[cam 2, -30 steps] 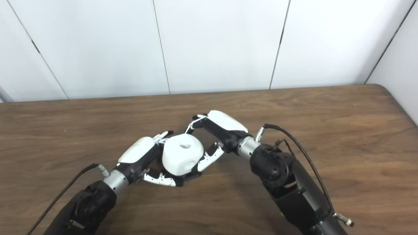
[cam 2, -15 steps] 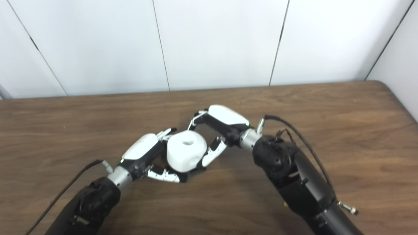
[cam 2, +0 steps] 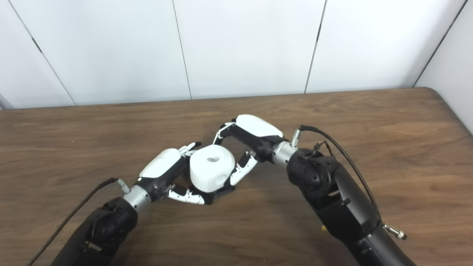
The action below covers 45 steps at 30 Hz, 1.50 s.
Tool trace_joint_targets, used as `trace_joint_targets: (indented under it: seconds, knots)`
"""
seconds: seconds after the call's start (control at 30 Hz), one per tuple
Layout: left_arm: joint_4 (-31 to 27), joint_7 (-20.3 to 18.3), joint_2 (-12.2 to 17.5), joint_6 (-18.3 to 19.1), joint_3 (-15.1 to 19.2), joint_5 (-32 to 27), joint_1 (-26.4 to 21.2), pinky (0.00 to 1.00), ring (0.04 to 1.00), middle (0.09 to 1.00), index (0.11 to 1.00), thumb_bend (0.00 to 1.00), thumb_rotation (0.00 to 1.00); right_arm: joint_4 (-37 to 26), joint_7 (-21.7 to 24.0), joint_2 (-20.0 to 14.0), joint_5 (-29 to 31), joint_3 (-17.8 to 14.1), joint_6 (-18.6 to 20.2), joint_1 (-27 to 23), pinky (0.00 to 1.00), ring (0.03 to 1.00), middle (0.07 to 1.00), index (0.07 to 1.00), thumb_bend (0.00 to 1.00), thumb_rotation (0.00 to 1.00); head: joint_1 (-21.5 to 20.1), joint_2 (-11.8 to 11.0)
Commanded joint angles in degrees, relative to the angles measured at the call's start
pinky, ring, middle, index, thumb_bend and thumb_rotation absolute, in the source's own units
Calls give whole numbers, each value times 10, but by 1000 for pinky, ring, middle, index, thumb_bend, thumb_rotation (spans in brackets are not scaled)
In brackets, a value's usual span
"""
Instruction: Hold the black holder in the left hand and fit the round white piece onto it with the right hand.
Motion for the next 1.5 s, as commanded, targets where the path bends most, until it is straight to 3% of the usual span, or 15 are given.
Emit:
trace_joint_targets:
  seconds: [0.0,0.03,0.07,0.1,0.2,0.5,1.07,1.47]
  knots:
    - [-12,3,0,-8,2,-1,-13,1000,1000,860,482,524,54,-28,3,-13,-8,-6,-12,-31,1000,937,773,483,524,151,0,1]
    - [-13,2,0,-8,1,0,-13,1000,1000,861,482,524,54,-32,12,-17,-17,-1,-8,-33,1000,948,795,487,523,156,0,0]
    - [-13,2,1,-8,1,1,-13,1000,1000,862,482,524,54,-34,17,-20,-23,1,-7,-34,1000,964,826,569,806,292,0,0]
    - [-13,1,1,-7,1,2,-14,1000,1000,862,482,524,54,-39,26,-21,-29,4,-2,-34,1000,969,837,597,902,339,0,1]
    - [-14,-1,1,-5,2,2,-14,1000,1000,862,482,524,54,-48,38,-22,-37,6,7,-30,1000,997,890,712,991,409,1,1]
    - [-15,-4,2,-5,7,-2,-14,1000,1000,857,482,524,53,-55,47,-13,-49,5,17,-21,1000,1000,944,897,1000,406,1,2]
    - [-10,-2,11,-15,15,-6,-16,1000,1000,853,482,524,53,-64,58,-16,-37,-7,33,-18,1000,1000,953,906,1000,354,0,1]
    - [-4,-2,45,-23,48,-25,-16,1000,1000,855,483,523,52,-37,42,-37,36,-73,33,38,1000,1000,984,999,976,310,-2,-11]
